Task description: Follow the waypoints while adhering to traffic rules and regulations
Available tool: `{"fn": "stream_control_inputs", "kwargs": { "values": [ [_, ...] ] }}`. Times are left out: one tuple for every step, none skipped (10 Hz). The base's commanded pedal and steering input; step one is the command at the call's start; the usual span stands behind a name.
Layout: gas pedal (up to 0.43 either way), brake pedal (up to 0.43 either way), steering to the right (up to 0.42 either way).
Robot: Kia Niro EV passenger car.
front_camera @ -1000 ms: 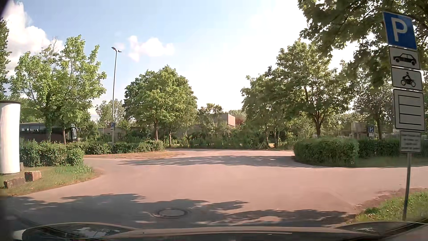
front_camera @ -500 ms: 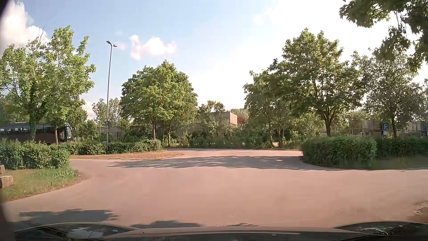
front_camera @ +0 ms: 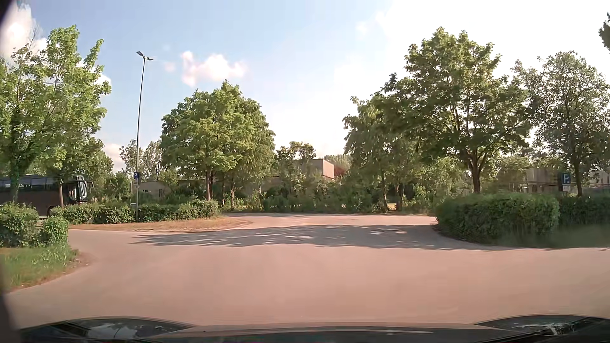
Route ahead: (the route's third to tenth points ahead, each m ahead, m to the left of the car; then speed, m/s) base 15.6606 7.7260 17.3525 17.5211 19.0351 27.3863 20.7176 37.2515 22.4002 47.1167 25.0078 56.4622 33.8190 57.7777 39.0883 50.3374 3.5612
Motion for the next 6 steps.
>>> {"fn": "stream_control_inputs", "kwargs": {
  "values": [
    [0.000,0.012,0.052],
    [0.000,0.012,0.060],
    [0.000,0.012,0.065],
    [0.000,0.012,0.068],
    [0.000,0.012,0.073],
    [0.000,0.012,0.078]
  ]
}}
